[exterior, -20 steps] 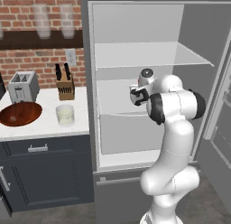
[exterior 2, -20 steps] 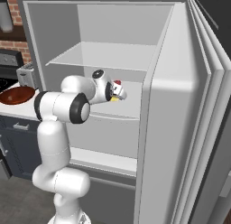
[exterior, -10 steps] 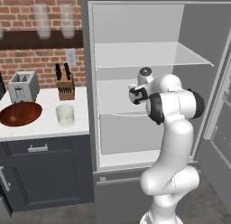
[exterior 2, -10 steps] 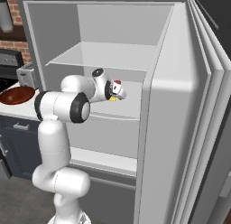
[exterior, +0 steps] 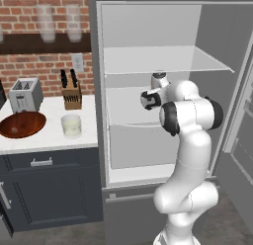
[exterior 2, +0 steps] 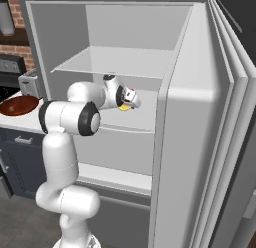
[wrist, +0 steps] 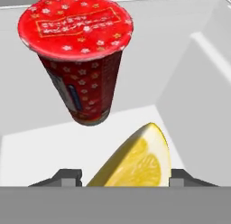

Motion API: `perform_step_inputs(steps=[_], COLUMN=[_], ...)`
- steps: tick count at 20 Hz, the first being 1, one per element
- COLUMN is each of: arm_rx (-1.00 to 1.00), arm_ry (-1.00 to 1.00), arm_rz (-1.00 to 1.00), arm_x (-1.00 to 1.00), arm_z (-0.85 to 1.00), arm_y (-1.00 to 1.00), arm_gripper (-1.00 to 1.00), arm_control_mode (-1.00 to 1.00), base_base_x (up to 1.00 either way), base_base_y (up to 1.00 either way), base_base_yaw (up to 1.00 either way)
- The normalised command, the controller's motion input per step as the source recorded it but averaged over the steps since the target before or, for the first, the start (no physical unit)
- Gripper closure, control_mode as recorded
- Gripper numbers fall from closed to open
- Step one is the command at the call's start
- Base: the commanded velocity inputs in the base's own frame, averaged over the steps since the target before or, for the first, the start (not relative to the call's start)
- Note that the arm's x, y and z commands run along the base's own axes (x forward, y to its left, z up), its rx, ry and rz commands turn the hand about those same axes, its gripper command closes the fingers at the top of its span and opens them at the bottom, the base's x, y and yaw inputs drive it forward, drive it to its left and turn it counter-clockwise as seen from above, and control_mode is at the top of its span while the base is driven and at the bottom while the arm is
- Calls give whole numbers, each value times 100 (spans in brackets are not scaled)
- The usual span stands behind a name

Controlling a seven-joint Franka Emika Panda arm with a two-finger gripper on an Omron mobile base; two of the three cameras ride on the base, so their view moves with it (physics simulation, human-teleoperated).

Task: Grab a lemon wedge from the fridge and one ice cube from the ice bowl, and put them in the glass of lemonade.

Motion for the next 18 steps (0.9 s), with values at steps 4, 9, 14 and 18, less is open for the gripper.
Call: perform_step_inputs(steps=[4, 9, 14, 18], arm_rx=[0, 0, 0, 2], arm_ry=[0, -5, -9, -14], arm_rz=[0, 0, 1, 3], arm_x=[-8, -57, -75, -75], arm_z=[0, 0, 0, 0], arm_y=[0, -1, 0, 0], arm_gripper=[100, 100, 100, 100], arm_control_mode=[-100, -100, -100, -100], base_base_x=[0, 0, 0, 0], base_base_y=[0, 0, 0, 0], base_base_yaw=[0, 0, 0, 0])
